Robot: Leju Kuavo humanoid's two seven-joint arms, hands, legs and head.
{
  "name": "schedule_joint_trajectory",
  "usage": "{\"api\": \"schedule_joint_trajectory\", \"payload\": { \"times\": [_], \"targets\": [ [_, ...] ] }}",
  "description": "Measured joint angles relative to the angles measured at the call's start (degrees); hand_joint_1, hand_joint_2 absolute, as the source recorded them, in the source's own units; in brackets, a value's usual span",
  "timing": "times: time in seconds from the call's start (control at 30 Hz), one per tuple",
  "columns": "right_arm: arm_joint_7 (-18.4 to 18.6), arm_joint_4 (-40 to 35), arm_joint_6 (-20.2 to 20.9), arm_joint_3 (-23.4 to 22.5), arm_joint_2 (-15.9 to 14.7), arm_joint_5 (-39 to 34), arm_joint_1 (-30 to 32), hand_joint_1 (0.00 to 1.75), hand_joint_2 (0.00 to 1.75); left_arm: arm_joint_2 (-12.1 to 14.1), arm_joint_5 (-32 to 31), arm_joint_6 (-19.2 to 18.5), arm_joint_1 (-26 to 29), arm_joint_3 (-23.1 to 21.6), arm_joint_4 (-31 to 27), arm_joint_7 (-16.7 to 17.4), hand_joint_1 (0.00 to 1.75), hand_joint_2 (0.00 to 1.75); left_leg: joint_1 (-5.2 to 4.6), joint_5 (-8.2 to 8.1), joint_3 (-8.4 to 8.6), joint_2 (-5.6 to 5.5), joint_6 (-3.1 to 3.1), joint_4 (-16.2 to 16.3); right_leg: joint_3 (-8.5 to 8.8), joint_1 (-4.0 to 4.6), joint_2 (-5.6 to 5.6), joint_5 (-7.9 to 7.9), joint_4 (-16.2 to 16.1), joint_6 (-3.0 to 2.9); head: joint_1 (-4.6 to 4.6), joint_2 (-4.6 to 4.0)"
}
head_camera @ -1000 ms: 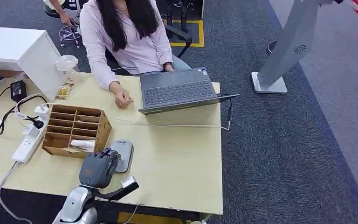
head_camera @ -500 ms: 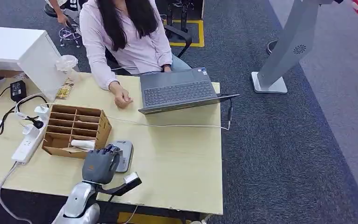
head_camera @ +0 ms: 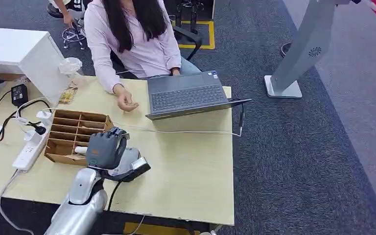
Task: Pass the card to the sensor for recognition and then transmit it.
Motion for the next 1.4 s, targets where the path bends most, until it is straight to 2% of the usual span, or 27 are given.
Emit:
{"api": "schedule_joint_trajectory", "payload": {
  "times": [0.1, 0.23, 0.4, 0.47, 0.57, 0.77, 0.8, 1.4],
  "targets": [
    [0.0, -0.13, -0.02, 0.13, 0.0, 0.22, -0.02, 0.0, 1.75, -0.65, -0.04, -0.83, -3.37, 0.0, -0.02, 0.26, 1.75, 1.75, 0.0, 0.0, 0.01, 0.03, 0.0, 0.0, 0.01, -0.01, 0.03, 0.03, 0.0, 0.01, -0.02, 0.0],
    [0.0, -0.15, 0.57, 0.22, 0.0, 0.37, -0.04, 0.0, 1.75, -1.11, -0.42, -0.74, -5.14, 0.0, -0.02, 0.57, 1.75, 1.75, 0.0, 0.0, 0.01, 0.02, 0.0, 0.01, -0.01, 0.0, 0.03, 0.03, 0.0, 0.01, 0.0, 0.0],
    [0.96, -0.33, 2.01, 1.05, 0.11, 1.74, -0.29, 0.0, 1.75, -2.1, -2.66, -2.12, -11.28, 0.0, 0.21, 4.84, 1.75, 1.75, 0.0, 0.01, 0.0, 0.0, 0.0, 0.01, -0.02, 0.0, 0.01, 0.03, 0.01, 0.01, -0.02, 0.0],
    [1.57, -0.55, 2.93, 1.44, 0.11, 2.38, -0.37, 0.0, 1.75, -2.75, -3.74, -2.42, -15.53, 0.0, 1.82, 6.97, 1.75, 1.75, 0.0, 0.03, -0.01, -0.01, 0.0, 0.01, -0.01, 0.0, 0.01, 0.05, 0.01, 0.03, 0.0, 0.0],
    [2.03, -0.63, 3.3, 1.97, 0.2, 2.69, -0.5, 0.0, 1.75, -3.69, -4.37, -2.34, -21.07, 0.0, 5.34, 8.0, 1.75, 1.75, 0.0, 0.05, 0.0, 0.0, 0.0, 0.01, -0.01, -0.01, 0.02, 0.08, 0.01, 0.0, 0.0, 0.0],
    [2.12, -0.76, 3.76, 2.4, 0.24, 2.67, -0.6, 0.0, 1.75, -5.03, -4.28, -2.49, -25.85, 0.0, 9.23, 8.37, 1.75, 1.75, 0.0, 0.05, -0.01, 0.0, 0.0, 0.01, -0.02, 0.0, 0.03, 0.07, 0.02, 0.0, 0.0, 0.0],
    [2.14, -0.79, 3.74, 2.43, 0.24, 2.67, -0.61, 0.0, 1.75, -5.27, -4.04, -2.47, -26.26, 0.0, 9.75, 8.35, 0.0, 1.75, 0.0, 0.05, -0.01, 0.0, 0.0, 0.01, -0.02, 0.0, 0.03, 0.07, 0.02, 0.0, -0.02, 0.0],
    [2.38, -1.2, 3.56, 2.45, 0.24, 2.14, -0.62, 0.0, 1.75, -5.83, -2.14, -1.48, -27.04, 0.68, 14.75, 7.32, 0.0, 1.75, 0.0, 0.05, -0.02, 0.0, 0.0, 0.01, -0.03, 0.0, 0.04, 0.07, 0.03, 0.0, -0.02, 0.0]
  ]
}}
